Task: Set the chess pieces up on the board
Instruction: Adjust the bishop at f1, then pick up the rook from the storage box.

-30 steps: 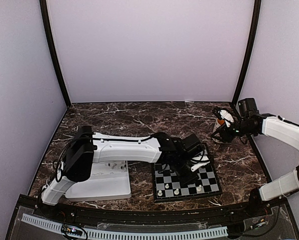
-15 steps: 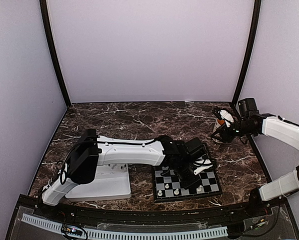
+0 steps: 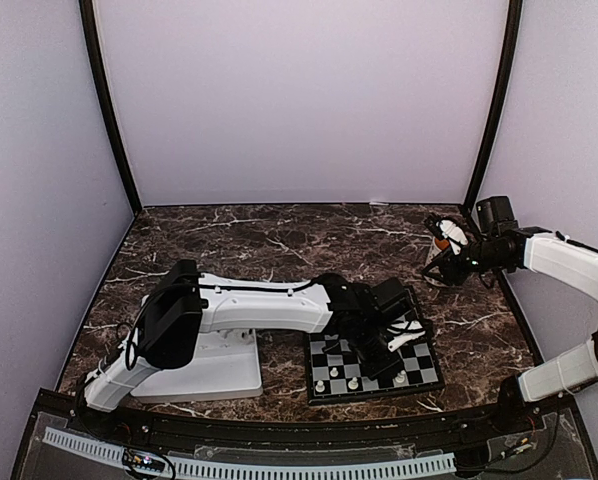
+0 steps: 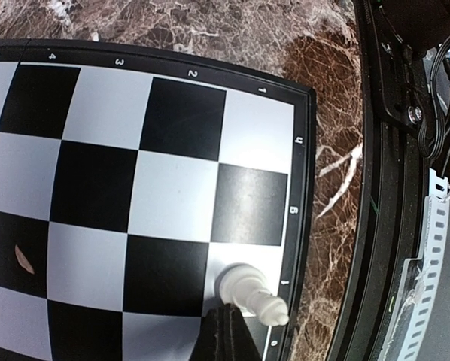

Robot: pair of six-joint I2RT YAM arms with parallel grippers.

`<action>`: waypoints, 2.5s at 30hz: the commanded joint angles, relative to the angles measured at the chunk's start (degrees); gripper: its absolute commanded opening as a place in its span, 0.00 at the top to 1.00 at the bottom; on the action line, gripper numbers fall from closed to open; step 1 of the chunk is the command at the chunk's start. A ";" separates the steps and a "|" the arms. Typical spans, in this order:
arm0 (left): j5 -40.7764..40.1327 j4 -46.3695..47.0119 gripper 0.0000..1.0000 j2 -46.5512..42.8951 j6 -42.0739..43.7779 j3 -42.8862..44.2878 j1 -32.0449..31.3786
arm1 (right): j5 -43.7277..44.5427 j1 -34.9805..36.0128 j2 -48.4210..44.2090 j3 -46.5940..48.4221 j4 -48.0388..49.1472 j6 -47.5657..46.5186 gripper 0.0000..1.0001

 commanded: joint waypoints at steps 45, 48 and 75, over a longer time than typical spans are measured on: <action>-24.59 4.54 0.71 -49.88 -14.05 -63.10 29.97 | -6.61 -0.32 -0.13 -0.15 -1.04 -2.20 0.55; -24.60 4.39 0.68 -49.01 -14.44 -63.09 30.10 | -7.20 -0.11 -0.67 0.49 -1.92 -3.01 0.55; -7.98 16.24 0.70 -54.13 -18.65 -72.52 34.83 | 2.97 43.29 40.22 54.18 -17.97 -2.13 0.64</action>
